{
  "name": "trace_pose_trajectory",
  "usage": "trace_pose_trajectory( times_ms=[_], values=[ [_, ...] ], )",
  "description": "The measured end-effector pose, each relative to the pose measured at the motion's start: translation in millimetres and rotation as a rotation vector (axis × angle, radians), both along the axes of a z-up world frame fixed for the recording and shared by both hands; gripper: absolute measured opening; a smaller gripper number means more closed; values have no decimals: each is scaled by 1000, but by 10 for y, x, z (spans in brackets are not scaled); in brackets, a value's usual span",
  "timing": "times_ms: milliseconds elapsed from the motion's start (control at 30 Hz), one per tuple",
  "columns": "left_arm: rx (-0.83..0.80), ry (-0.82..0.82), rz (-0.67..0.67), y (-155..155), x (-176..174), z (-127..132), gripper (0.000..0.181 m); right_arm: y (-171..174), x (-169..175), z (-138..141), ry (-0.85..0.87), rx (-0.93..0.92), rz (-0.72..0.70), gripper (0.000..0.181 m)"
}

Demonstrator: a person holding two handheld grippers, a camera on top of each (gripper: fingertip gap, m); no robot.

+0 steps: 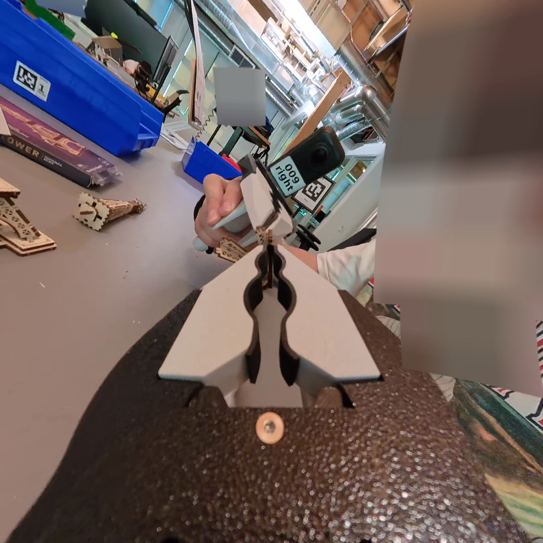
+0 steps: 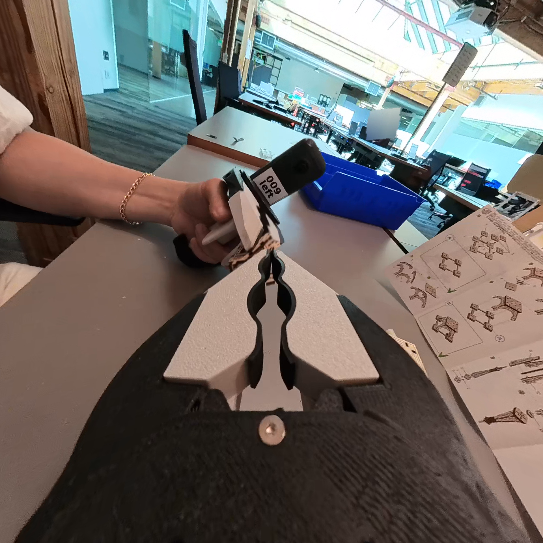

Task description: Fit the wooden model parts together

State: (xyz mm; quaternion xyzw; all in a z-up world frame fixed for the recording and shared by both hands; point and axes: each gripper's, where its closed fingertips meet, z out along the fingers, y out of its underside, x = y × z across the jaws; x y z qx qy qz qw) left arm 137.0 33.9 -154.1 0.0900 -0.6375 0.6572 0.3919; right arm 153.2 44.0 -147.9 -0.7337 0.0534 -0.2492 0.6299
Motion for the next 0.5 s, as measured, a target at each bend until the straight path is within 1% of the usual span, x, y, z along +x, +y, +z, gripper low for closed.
trace_pose_trajectory(
  times_ms=[133, 333, 500],
  values=[
    [20, 10, -36, 0, -43, -30, 0, 12, -22, -21, 36, 12, 26, 0],
    [35, 37, -72, 15, -76, -51, 1, 34, -51, -46, 33, -5, 39, 0],
    [69, 53, -108, 13, -117, -101, 0, 52, -82, -106, 35, -54, 57, 0]
  ],
)
